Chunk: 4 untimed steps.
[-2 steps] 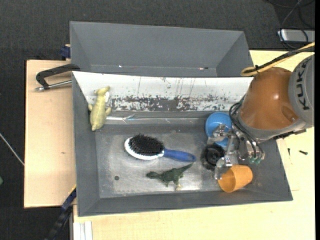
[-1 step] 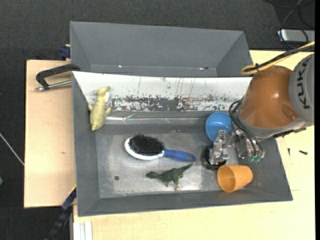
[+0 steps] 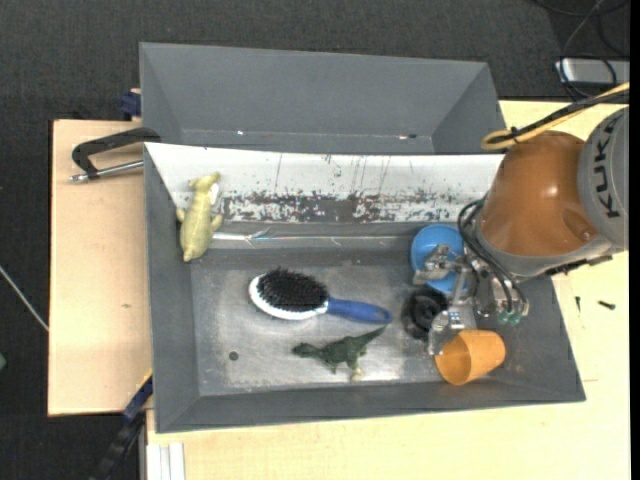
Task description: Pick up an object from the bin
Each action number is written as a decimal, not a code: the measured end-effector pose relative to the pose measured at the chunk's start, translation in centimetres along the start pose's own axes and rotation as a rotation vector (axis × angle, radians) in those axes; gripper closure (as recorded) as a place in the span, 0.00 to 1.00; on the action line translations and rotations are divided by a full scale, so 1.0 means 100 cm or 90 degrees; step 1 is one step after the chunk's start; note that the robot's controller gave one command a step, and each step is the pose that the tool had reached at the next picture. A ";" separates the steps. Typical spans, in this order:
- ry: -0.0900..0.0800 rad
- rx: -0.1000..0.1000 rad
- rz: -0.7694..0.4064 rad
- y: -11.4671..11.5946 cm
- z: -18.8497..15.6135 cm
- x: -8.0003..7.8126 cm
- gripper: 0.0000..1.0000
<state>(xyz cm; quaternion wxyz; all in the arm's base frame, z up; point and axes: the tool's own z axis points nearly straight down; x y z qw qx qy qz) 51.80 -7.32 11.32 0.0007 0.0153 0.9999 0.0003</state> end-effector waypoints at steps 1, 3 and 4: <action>0.000 -0.001 0.121 -0.018 0.041 -0.008 0.00; -0.009 0.000 0.123 -0.018 -0.064 -0.025 1.00; -0.010 0.001 0.117 -0.032 -0.147 -0.056 1.00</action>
Offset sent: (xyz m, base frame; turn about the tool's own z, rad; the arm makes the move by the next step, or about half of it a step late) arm 0.0055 -0.0198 -0.0432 0.1909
